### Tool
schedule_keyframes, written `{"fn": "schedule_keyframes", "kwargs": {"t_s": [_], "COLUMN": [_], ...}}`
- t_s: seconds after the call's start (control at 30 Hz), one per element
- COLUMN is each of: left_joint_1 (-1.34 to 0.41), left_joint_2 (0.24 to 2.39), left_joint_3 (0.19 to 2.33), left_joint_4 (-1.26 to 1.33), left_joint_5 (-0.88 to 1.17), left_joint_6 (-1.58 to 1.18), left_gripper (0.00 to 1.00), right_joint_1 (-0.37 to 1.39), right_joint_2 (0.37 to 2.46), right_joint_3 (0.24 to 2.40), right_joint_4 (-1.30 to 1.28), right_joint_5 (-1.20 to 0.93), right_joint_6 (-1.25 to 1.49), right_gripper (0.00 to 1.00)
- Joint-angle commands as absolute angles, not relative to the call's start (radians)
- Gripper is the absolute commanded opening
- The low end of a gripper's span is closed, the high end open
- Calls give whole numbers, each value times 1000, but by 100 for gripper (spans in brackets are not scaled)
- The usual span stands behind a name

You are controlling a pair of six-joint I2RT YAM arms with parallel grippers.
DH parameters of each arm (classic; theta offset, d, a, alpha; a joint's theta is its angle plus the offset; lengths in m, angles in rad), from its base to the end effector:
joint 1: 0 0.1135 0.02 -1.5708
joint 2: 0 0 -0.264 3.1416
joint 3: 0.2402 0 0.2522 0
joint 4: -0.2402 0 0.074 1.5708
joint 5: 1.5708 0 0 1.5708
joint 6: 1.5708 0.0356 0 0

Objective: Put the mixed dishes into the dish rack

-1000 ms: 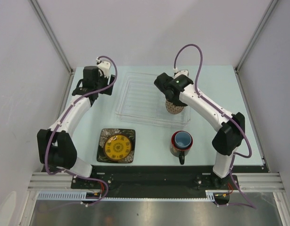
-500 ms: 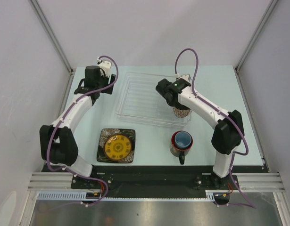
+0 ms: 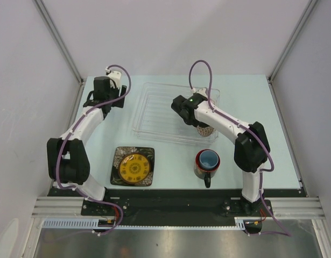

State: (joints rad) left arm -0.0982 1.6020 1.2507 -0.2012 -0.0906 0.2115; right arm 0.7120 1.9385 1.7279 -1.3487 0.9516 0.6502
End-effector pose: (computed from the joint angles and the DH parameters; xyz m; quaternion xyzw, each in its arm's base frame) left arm 0.3706 -0.0333 0.2920 0.1127 0.8652 0.0670 0.4839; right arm 0.2976 0.2185 0.2727 -0.0248 0.8886 -0.3526 0.2924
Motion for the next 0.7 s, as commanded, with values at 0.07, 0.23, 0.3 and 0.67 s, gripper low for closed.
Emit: {"fn": "schedule_keyframes", "kwargs": {"t_s": [0.07, 0.23, 0.3, 0.67], "left_joint_1": [-95, -132, -146, -161], "left_joint_2": [1641, 1621, 1600, 1470], "left_joint_3": [1203, 1128, 1112, 1039], "left_joint_4": [-170, -164, -170, -235], "left_joint_5": [-94, -74, -54, -8], "left_joint_6": [200, 184, 167, 147], "left_gripper": [80, 80, 80, 80], "right_joint_1": [716, 736, 730, 638], "right_joint_2": [1959, 1940, 1945, 2043], "right_joint_3": [1758, 1838, 1853, 1845], "right_joint_4": [-1529, -1528, -1529, -1523], "right_joint_5": [1091, 1166, 1187, 1180], "right_joint_6": [641, 640, 649, 644], "right_gripper": [0, 0, 0, 0]}}
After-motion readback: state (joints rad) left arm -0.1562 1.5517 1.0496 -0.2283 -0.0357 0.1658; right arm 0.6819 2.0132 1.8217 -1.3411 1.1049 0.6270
